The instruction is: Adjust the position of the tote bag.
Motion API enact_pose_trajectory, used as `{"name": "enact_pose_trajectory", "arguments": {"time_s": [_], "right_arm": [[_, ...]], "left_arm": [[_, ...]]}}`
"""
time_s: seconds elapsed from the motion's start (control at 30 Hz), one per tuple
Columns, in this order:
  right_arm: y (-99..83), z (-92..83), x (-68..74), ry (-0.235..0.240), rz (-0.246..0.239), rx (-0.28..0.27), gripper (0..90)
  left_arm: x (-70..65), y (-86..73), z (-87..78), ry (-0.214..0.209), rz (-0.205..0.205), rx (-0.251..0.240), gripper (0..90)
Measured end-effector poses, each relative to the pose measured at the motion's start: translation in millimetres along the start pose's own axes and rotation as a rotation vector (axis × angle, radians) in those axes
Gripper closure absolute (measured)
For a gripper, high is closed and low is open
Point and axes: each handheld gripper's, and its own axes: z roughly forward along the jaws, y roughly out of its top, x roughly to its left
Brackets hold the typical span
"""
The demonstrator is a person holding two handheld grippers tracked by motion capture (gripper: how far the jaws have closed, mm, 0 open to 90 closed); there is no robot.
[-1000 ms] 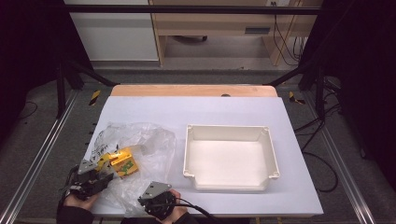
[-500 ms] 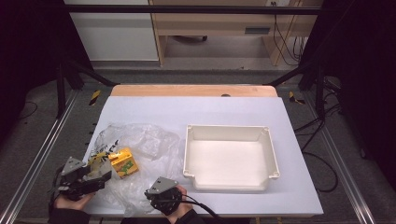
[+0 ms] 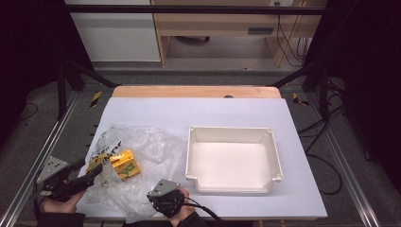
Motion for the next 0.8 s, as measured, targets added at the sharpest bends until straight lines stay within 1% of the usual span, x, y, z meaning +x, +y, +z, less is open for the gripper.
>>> {"name": "enact_pose_trajectory", "arguments": {"time_s": [0.03,0.07,0.1,0.13,0.17,0.2,0.23,0.3,0.33,0.37,0.4,0.43,0.47,0.53,0.57,0.6,0.63,0.67,0.7,0.73,0.77,0.8], "right_arm": [[0.3,-0.1,-0.1,-0.001,-0.003,-0.001,86.2],[0.3,-0.1,-0.1,-0.001,-0.003,-0.001,86.2],[0.5,0.1,-0.1,-0.001,-0.005,0.000,86.2],[0.5,0.1,-0.1,-0.001,-0.005,0.000,86.2],[0.5,0.4,0.0,0.000,-0.002,0.000,86.3],[0.5,0.4,0.0,0.000,-0.002,0.000,86.3],[0.2,0.8,0.2,-0.001,-0.003,0.002,86.3],[0.2,1.3,0.0,-0.004,-0.003,-0.001,86.3],[0.2,1.3,0.0,-0.004,-0.003,-0.001,86.3],[0.3,1.8,-0.6,-0.007,-0.003,-0.002,86.3],[0.3,1.8,-0.6,-0.007,-0.003,-0.002,86.3],[0.3,2.3,-1.3,-0.010,-0.005,0.000,86.4],[0.3,2.3,-1.3,-0.010,-0.005,0.000,86.4],[0.3,2.6,-1.4,-0.011,-0.004,0.002,86.4],[0.2,2.4,-1.3,-0.012,-0.004,0.001,86.3],[0.2,2.4,-1.3,-0.012,-0.004,0.001,86.3],[0.0,2.3,-1.2,-0.014,-0.004,0.001,86.2],[-0.1,2.3,-1.5,-0.015,-0.006,0.000,86.0],[-0.1,2.2,-1.3,-0.015,-0.001,0.000,85.9],[-0.1,2.2,-1.3,-0.015,-0.001,0.000,85.9],[-0.4,2.1,-2.0,-0.017,0.003,0.001,85.9],[-0.4,2.1,-2.0,-0.017,0.003,0.001,85.9]], "left_arm": [[0.9,0.9,10.6,-0.011,0.026,0.041,36.3],[0.9,0.9,10.6,-0.011,0.026,0.041,39.8],[1.6,1.5,21.7,-0.023,0.060,0.082,44.2],[1.6,1.5,21.7,-0.023,0.060,0.082,50.6],[3.2,2.6,30.4,-0.016,0.101,0.117,59.0],[3.2,2.6,30.4,-0.016,0.101,0.117,64.9],[6.1,4.8,36.6,-0.022,0.105,0.132,71.9],[7.2,6.2,39.1,-0.017,0.103,0.128,82.0],[8.1,7.6,42.1,-0.018,0.094,0.122,82.0],[9.3,10.2,48.8,-0.022,0.090,0.122,87.3],[9.3,10.2,48.8,-0.022,0.090,0.122,88.8],[9.2,12.5,57.5,-0.019,0.093,0.130,89.1],[9.2,12.5,57.5,-0.019,0.093,0.130,89.2],[9.3,13.4,67.8,-0.022,0.091,0.138,89.2],[9.5,12.5,78.1,-0.025,0.082,0.164,89.3],[9.5,12.5,78.1,-0.025,0.082,0.164,89.3],[8.7,10.2,86.4,-0.005,0.102,0.202,89.3],[8.7,10.2,86.4,-0.005,0.102,0.202,89.3],[8.3,8.6,89.0,-0.001,0.109,0.213,89.2],[8.1,6.3,90.1,-0.002,0.111,0.214,89.2],[9.0,1.8,90.5,-0.010,0.116,0.227,89.1],[9.0,1.8,90.5,-0.010,0.116,0.227,88.9]]}}
